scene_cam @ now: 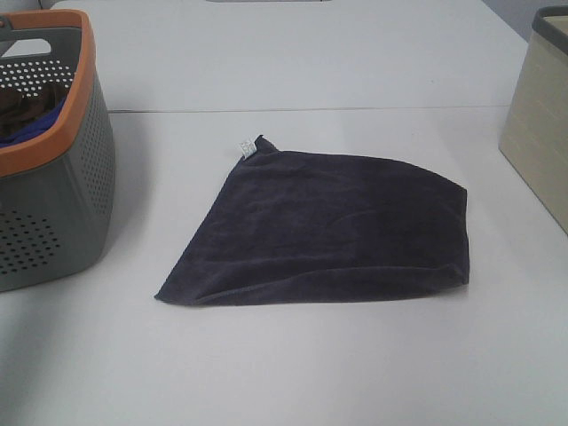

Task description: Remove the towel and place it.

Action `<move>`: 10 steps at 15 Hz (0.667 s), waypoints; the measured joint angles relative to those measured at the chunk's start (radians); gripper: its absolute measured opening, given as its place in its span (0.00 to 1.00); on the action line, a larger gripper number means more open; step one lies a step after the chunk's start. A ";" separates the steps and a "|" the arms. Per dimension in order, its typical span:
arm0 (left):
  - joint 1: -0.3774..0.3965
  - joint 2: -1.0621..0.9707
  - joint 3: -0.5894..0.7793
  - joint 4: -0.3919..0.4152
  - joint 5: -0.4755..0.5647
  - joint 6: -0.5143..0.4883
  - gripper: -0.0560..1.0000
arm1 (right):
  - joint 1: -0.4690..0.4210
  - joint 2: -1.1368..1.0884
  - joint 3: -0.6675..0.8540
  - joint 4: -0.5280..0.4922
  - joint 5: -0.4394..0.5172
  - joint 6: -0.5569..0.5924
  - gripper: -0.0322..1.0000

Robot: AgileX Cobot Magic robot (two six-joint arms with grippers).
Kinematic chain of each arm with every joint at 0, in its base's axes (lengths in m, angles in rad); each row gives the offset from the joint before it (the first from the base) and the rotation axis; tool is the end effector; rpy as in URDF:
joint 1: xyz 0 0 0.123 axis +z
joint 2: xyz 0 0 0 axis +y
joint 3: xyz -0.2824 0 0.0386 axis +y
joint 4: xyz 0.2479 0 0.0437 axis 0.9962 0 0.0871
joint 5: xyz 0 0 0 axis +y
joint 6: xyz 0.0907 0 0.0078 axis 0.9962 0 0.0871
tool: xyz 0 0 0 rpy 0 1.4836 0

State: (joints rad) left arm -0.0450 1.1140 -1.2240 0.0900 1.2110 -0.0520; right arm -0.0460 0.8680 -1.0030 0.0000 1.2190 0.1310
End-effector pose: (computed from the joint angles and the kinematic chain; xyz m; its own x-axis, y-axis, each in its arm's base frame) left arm 0.1998 -0.0013 0.3871 -0.8471 0.0180 -0.5311 -0.0168 0.9980 0.0606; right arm 0.1359 -0.0063 0.3636 -0.8257 0.1688 -0.5383 0.1552 0.9853 0.0709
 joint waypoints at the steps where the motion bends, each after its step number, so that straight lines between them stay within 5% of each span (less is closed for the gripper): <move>1: 0.000 -0.058 0.042 0.017 -0.001 -0.001 0.82 | 0.000 -0.087 0.053 0.000 0.001 0.028 0.80; 10: 0.000 -0.615 0.391 0.058 -0.054 -0.027 0.82 | 0.000 -0.564 0.229 0.111 0.001 -0.088 0.96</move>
State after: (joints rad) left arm -0.0450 0.4990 -0.8330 0.1480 1.1570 -0.0790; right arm -0.0460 0.3040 -0.7740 0.1110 1.2200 0.0430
